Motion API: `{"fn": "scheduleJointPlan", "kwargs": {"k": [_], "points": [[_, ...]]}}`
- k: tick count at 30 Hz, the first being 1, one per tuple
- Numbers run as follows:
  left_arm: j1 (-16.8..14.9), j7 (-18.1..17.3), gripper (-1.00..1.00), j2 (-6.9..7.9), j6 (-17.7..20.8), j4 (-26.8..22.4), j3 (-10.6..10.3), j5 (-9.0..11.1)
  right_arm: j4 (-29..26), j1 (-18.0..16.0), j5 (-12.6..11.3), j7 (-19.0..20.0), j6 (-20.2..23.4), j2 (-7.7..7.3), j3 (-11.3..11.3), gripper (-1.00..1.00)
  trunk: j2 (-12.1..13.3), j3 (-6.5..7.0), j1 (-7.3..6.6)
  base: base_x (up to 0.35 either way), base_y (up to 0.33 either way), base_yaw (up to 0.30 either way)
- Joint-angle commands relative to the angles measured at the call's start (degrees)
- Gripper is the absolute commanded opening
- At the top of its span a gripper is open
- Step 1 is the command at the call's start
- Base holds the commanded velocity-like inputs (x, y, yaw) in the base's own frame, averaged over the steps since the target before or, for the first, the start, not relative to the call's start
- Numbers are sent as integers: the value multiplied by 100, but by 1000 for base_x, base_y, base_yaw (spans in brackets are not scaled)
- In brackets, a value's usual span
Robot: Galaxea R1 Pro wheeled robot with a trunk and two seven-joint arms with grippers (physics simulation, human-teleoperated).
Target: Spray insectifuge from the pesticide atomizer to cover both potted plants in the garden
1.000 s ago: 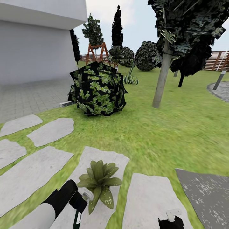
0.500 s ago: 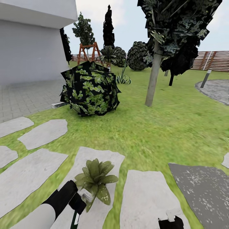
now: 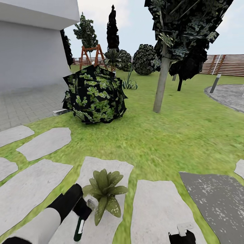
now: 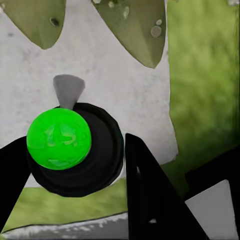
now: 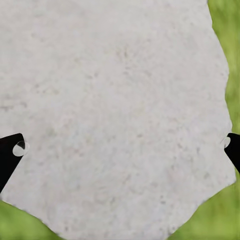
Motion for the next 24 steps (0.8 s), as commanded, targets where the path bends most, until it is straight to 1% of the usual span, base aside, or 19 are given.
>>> {"fn": "scheduleJointPlan", "kwargs": {"k": [1, 2, 3, 4, 5, 8, 18, 24], "points": [[-46, -149, -100, 20, 28, -13, -24, -84, 10, -5, 62, -22, -22, 0, -42, 100, -2, -6, -1, 0, 0, 0], [-116, -297, -100, 40, 46, -12, -32, -147, 10, -5, 59, -22, -21, 0, -44, 100, -2, -6, -1, 0, 0, 0], [-205, -556, -100, 62, 57, -13, -104, -312, 10, -5, 60, -22, -21, 0, -42, 100, -2, -6, -1, 0, 0, 0], [-267, -990, -100, 72, 58, -16, -227, -575, 10, -5, 60, -22, -21, 0, -42, 100, -2, -6, -1, 0, 0, 0], [-287, -1474, -100, 15, 47, -17, -380, -1117, 10, -5, 63, -22, -21, 0, -43, 100, -2, -6, -1, 0, 0, 0], [-260, -1545, -100, -7, 40, -18, -359, -1173, 10, -5, 62, -22, -21, 0, -39, 100, -2, -6, -1, 0, 0, 0], [-290, -1563, -100, -23, 56, -26, -337, -1145, 10, -5, 64, -22, -21, 0, -41, 100, -2, -6, -1, -18, 18, -2], [-299, -1557, -100, -20, 57, -28, -343, -1150, 10, -5, 64, -22, -21, 0, -38, 100, -2, -6, -1, -231, 225, -229]]}}
